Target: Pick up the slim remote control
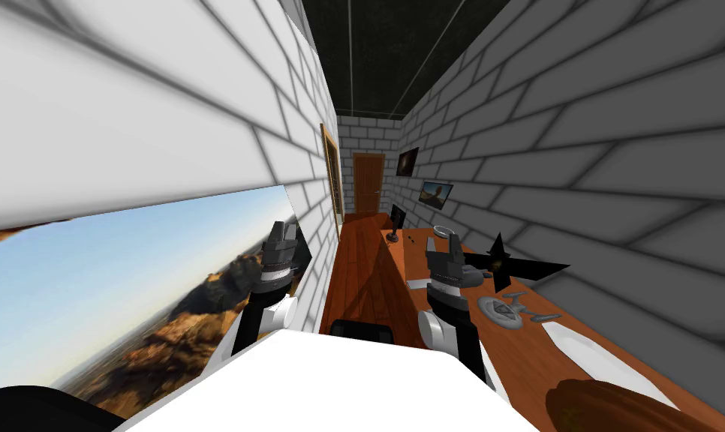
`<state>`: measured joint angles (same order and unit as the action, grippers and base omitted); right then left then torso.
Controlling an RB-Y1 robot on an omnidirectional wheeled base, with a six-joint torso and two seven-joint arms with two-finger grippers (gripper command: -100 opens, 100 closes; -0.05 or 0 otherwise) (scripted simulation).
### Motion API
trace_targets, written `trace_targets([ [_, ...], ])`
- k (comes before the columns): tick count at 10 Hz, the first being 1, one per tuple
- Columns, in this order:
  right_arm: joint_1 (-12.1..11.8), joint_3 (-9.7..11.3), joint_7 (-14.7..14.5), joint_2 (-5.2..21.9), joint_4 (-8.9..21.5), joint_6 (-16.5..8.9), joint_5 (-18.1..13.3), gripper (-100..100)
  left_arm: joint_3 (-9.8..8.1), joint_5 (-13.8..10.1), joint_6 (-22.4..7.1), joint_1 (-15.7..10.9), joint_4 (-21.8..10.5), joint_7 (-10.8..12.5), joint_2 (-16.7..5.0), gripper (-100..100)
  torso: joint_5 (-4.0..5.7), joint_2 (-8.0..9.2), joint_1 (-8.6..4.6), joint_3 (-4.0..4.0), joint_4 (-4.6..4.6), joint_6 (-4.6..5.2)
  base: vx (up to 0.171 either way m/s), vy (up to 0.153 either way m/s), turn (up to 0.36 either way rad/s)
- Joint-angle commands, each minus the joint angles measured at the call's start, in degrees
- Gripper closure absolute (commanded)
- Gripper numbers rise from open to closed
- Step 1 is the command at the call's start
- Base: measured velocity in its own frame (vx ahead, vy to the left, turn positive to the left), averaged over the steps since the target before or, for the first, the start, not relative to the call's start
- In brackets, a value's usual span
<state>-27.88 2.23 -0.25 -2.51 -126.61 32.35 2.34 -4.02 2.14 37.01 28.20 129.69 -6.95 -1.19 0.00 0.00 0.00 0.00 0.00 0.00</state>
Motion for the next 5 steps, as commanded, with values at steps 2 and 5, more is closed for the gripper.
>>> trace_targets([
  [2, 0.71, 1.21, -0.78, 4.43, 1.37, -0.17, -1.98, -100, 0.00, 0.00, 0.00, 0.00, 0.00, 0.00, 0.00, 0, 0.00, -0.20, -0.03, 0.10, 0.03, -0.01, 0.090, 0.004, 0.063],
  [5, 2.03, 3.22, -2.19, 9.70, 3.85, -0.44, -5.51, -100, 0.00, 0.00, 0.00, 0.02, 0.00, 0.00, 0.00, 0, 0.00, -0.62, -0.02, 0.36, 0.14, -0.01, 0.160, 0.007, 0.068],
])
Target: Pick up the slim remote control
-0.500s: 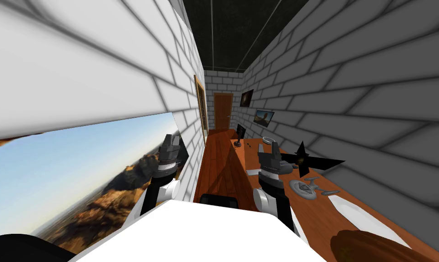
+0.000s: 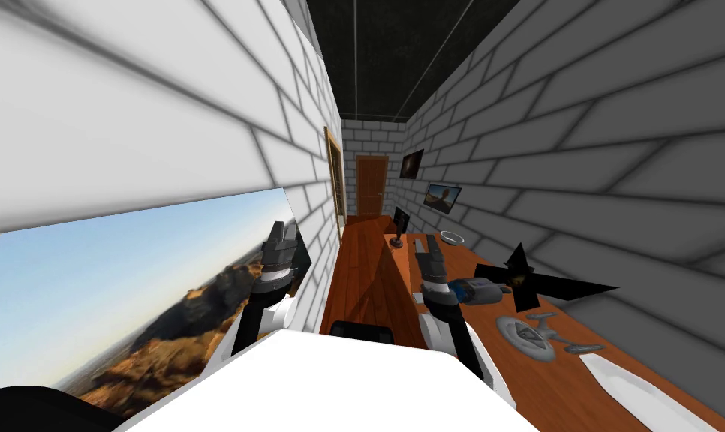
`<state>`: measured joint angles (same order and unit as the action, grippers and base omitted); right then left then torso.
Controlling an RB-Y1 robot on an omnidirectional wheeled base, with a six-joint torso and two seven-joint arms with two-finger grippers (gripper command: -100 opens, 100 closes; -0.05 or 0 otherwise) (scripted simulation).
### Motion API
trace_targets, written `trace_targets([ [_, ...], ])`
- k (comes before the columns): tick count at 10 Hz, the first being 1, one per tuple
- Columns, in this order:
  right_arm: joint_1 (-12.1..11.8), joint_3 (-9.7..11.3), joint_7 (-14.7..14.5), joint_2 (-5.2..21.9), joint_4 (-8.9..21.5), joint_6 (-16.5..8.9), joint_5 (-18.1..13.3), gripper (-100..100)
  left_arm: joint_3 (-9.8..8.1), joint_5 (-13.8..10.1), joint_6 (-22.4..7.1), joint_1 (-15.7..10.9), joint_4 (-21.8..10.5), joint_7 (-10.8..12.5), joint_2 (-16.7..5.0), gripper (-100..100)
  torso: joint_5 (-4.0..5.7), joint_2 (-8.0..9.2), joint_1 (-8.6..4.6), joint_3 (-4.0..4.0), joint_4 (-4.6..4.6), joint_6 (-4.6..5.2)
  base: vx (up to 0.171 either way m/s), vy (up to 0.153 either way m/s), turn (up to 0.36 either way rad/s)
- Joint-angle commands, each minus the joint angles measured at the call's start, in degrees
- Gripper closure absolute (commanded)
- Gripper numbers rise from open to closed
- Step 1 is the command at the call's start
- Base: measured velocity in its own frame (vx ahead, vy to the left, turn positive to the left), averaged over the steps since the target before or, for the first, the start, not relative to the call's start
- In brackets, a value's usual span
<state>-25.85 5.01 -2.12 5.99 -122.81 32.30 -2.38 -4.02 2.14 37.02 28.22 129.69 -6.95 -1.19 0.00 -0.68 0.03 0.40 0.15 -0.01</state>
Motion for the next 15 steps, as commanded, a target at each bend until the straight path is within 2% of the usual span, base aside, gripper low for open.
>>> trace_targets([
  [1, 0.00, 0.44, -0.32, 1.96, 0.05, -0.40, -0.79, -100, 0.00, 0.00, 0.00, 0.00, 0.00, 0.00, 0.00, 0, 0.00, 0.00, 0.00, 0.00, 0.00, 0.00, 0.126, 0.017, 0.022],
  [3, 1.21, 2.13, -1.64, 5.81, 2.38, -0.56, -4.07, -100, 0.00, 0.00, 0.00, -0.01, 0.00, 0.00, 0.00, 0, -0.01, 0.23, 0.02, -0.13, -0.05, 0.01, 0.121, 0.015, 0.059],
  [4, 1.21, 2.13, -1.64, 6.60, 2.38, -0.56, -4.07, -100, 0.00, 0.00, 0.00, 0.00, 0.00, 0.00, 0.00, 0, -0.01, 0.14, 0.03, -0.08, -0.03, 0.01, 0.119, -0.003, 0.023],
  [6, 2.61, 4.10, -3.26, 10.44, 5.21, -0.70, -7.93, -100, 0.00, 0.00, 0.00, -0.01, 0.00, 0.00, 0.00, 0, 0.02, 0.23, -0.09, -0.13, -0.05, 0.01, 0.141, -0.009, 0.050],
  [7, 2.61, 4.10, -3.26, 11.62, 5.21, -0.70, -8.04, -100, 0.00, 0.00, 0.00, 0.00, 0.00, 0.00, 0.00, 0, 0.01, 0.05, -0.03, -0.03, -0.01, 0.01, 0.138, 0.005, 0.018],
  [8, 3.34, 5.20, -4.18, 13.38, 6.79, -0.76, -10.27, -100, 0.00, 0.00, 0.00, 0.00, 0.00, 0.00, 0.00, 0, 0.00, 0.13, -0.01, -0.06, -0.01, 0.02, 0.120, 0.010, 0.026],
  [9, 3.34, 5.20, -4.18, 14.24, 6.79, -0.76, -10.27, -100, 0.00, 0.00, 0.00, 0.00, 0.00, 0.00, 0.00, 0, 0.00, 0.18, 0.01, -0.09, -0.03, 0.02, 0.088, 0.007, 0.012],
  [10, 4.07, 6.39, -5.16, 16.42, 8.48, -0.81, -12.66, -100, 0.00, 0.00, 0.00, -0.01, 0.00, 0.00, 0.00, 0, 0.00, 0.30, 0.01, -0.16, -0.05, 0.03, 0.106, -0.006, 0.013],
  [11, 4.07, 6.39, -5.16, 16.93, 8.48, -0.81, -12.66, -100, 0.00, 0.00, 0.00, -0.01, 0.00, 0.00, 0.00, 0, 0.00, 0.27, -0.03, -0.15, -0.05, 0.02, 0.099, 0.002, 0.012],
  [12, 4.80, 7.66, -6.22, 19.09, 10.28, -0.84, -15.19, -100, 0.00, 0.00, 0.00, -0.01, 0.00, 0.00, 0.00, 0, 0.00, 0.30, -0.01, -0.16, -0.06, 0.02, 0.098, -0.005, 0.003],
  [13, 4.80, 7.66, -6.22, 19.67, 10.28, -0.84, -15.19, -100, 0.00, 0.00, 0.00, -0.01, 0.00, 0.00, 0.00, 0, 0.01, 0.29, -0.03, -0.16, -0.05, 0.02, 0.085, -0.013, 0.006],
  [14, 5.51, 9.00, -7.34, 21.77, 12.16, -0.85, -17.76, -100, 0.00, 0.00, 0.00, -0.01, 0.00, 0.00, 0.00, 0, 0.01, 0.35, -0.06, -0.19, -0.06, 0.03, 0.114, 0.014, -0.006],
  [15, 5.51, 9.00, -7.34, 22.46, 12.16, -0.85, -17.87, -100, 0.00, 0.00, 0.00, 0.00, 0.00, 0.00, 0.00, 0, 0.00, 0.27, 0.02, -0.15, -0.05, 0.02, 0.118, 0.021, -0.004],
])
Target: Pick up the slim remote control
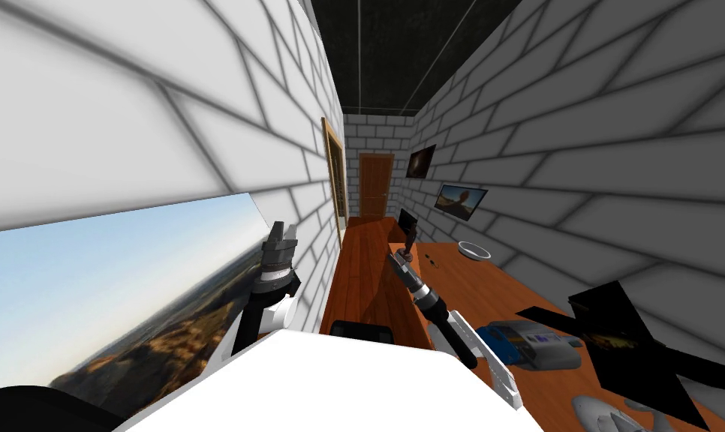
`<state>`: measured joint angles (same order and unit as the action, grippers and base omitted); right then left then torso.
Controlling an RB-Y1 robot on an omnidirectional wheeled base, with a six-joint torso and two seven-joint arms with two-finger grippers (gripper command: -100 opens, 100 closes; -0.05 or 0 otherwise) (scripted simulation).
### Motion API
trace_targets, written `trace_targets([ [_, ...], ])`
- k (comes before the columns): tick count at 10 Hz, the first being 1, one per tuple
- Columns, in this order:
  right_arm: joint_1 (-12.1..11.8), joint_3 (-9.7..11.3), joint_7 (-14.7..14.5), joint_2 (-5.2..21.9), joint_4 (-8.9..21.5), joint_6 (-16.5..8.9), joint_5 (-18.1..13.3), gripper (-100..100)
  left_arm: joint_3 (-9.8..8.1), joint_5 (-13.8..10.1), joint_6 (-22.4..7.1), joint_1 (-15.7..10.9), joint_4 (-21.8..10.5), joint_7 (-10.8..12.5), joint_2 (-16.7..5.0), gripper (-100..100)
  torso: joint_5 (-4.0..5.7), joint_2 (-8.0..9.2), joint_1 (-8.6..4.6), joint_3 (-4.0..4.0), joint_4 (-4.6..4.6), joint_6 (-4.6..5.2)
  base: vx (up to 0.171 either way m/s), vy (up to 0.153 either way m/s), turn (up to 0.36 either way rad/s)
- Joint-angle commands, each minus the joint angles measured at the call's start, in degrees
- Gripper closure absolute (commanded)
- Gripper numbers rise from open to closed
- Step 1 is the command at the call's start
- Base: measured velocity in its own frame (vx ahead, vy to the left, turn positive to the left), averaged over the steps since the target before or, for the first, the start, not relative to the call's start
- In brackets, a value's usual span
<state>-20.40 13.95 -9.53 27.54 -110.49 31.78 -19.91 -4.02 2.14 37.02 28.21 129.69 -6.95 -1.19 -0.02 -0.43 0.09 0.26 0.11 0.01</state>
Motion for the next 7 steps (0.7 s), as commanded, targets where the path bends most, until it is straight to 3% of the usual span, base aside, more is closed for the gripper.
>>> trace_targets([
  [1, 0.77, 1.48, -1.12, 2.86, 1.78, -0.34, -2.86, -100, 0.00, 0.00, 0.00, 0.00, 0.00, 0.00, 0.00, 0, 0.00, 0.00, 0.00, 0.00, 0.00, 0.00, 0.123, 0.024, -0.014],
  [4, 1.47, 2.97, -2.36, 6.53, 3.77, -0.35, -6.06, -100, 0.00, 0.00, 0.00, 0.00, 0.00, 0.00, 0.00, 0, 0.02, 0.01, -0.07, 0.00, 0.00, 0.00, 0.101, 0.001, -0.016],
  [7, 2.82, 6.13, -4.98, 11.63, 7.85, -0.37, -11.12, -100, 0.00, 0.00, 0.00, 0.00, 0.00, 0.00, 0.00, 0, 0.01, 0.07, -0.04, -0.03, -0.01, 0.00, 0.098, 0.006, -0.029],
])
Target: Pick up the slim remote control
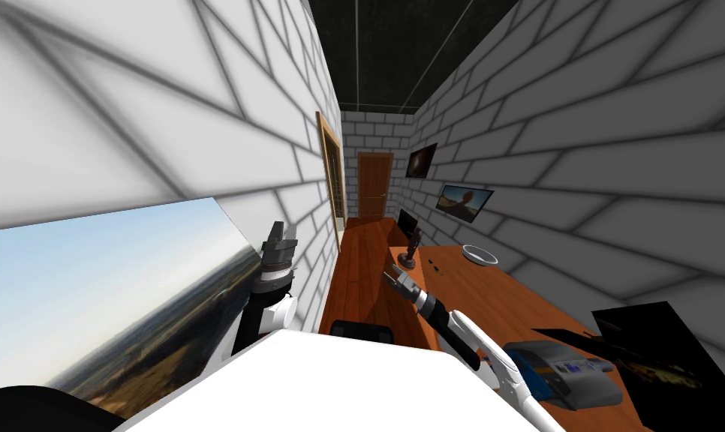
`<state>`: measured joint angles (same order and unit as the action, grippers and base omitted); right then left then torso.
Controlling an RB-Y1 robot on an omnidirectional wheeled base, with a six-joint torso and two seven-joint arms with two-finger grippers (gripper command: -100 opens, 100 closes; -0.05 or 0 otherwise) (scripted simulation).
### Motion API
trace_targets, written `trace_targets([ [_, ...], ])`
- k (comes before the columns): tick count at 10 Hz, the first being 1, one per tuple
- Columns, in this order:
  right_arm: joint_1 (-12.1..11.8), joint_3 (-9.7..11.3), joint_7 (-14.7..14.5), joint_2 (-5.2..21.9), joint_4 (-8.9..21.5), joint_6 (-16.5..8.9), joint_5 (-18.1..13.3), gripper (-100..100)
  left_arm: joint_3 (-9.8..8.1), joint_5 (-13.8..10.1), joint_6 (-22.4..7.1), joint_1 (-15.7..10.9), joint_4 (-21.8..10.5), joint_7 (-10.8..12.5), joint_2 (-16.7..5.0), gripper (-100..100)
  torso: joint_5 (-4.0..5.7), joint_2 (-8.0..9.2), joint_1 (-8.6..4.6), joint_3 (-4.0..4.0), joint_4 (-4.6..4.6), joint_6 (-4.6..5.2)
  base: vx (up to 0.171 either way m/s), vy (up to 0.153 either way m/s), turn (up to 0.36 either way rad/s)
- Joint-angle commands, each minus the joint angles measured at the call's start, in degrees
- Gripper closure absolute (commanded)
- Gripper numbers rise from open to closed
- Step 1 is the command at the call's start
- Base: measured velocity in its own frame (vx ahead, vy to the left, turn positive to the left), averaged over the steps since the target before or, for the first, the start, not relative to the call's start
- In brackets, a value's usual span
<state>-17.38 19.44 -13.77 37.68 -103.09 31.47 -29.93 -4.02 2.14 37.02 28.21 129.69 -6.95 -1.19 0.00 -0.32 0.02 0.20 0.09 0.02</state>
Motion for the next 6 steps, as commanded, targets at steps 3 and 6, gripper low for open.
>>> trace_targets([
  [3, 0.45, 2.30, -2.11, 4.47, 2.51, -0.07, -5.28, -100, 0.00, 0.00, 0.00, 0.00, 0.00, 0.00, 0.00, 0, -0.02, 0.01, 0.06, -0.01, -0.01, 0.01, 0.083, 0.016, -0.033],
  [6, 1.70, 5.69, -4.93, 9.44, 6.69, -0.07, -10.37, -100, 0.00, 0.00, 0.00, 0.00, 0.00, 0.00, 0.00, 0, -0.01, 0.01, 0.04, 0.00, 0.00, 0.00, 0.092, 0.012, -0.046],
])
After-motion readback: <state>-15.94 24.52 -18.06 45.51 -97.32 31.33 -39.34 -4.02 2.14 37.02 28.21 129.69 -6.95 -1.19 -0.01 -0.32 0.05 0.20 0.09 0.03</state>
